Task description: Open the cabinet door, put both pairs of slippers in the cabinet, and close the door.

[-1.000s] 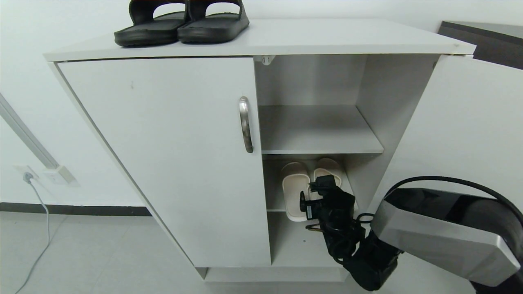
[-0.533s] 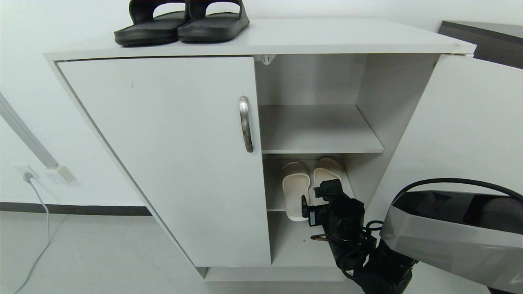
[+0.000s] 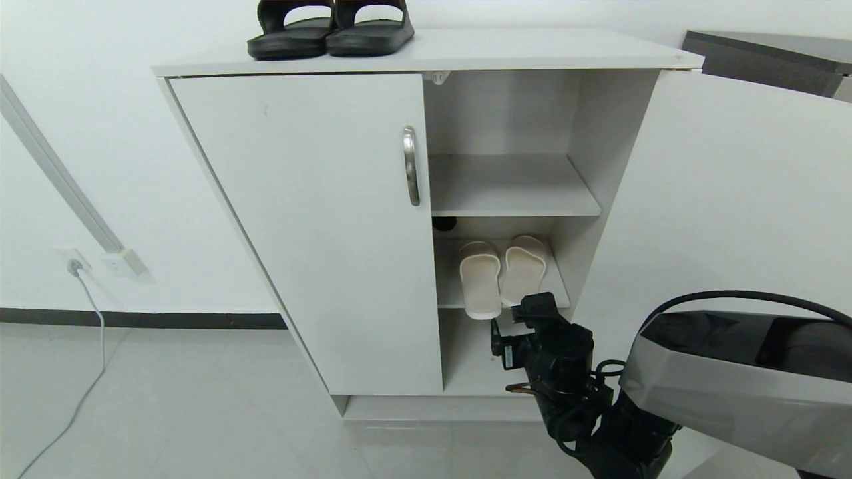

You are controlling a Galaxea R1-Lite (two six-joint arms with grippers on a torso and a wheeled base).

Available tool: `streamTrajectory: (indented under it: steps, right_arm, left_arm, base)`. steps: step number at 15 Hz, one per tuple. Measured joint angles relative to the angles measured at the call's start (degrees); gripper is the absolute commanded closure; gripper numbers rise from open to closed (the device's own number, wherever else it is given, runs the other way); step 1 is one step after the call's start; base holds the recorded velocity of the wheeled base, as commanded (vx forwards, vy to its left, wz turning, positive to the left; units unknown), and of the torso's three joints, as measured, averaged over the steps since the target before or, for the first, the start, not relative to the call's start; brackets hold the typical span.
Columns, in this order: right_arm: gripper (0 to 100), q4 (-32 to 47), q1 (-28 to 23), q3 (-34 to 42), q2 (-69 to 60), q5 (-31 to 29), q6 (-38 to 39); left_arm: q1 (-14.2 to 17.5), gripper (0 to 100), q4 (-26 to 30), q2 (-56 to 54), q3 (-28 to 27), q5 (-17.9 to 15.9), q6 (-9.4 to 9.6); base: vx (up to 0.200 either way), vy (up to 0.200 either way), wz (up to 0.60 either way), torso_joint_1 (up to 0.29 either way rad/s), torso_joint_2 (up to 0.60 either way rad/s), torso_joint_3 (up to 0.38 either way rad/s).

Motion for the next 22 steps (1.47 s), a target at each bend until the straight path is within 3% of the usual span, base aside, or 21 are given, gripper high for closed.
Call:
streamTrajectory:
  steps: [12, 22]
  right_arm:
    - [0, -0.17, -0.02, 0.09, -0.02, 0.00, -0.20]
    - [0, -0.26, 0.04, 0.60, -0.09, -0.01, -0.16]
  left_arm:
    - [0.04, 100, 0.06, 0.00, 0.05, 0.07, -0.13]
    - [0.01, 100, 0.06, 0.00, 0.06, 0.00, 0.00]
  base:
    - [0.000, 0.000, 0.00, 0.000, 0.00, 0.000]
    - [0.000, 0.000, 0.00, 0.003, 0.00, 0.168]
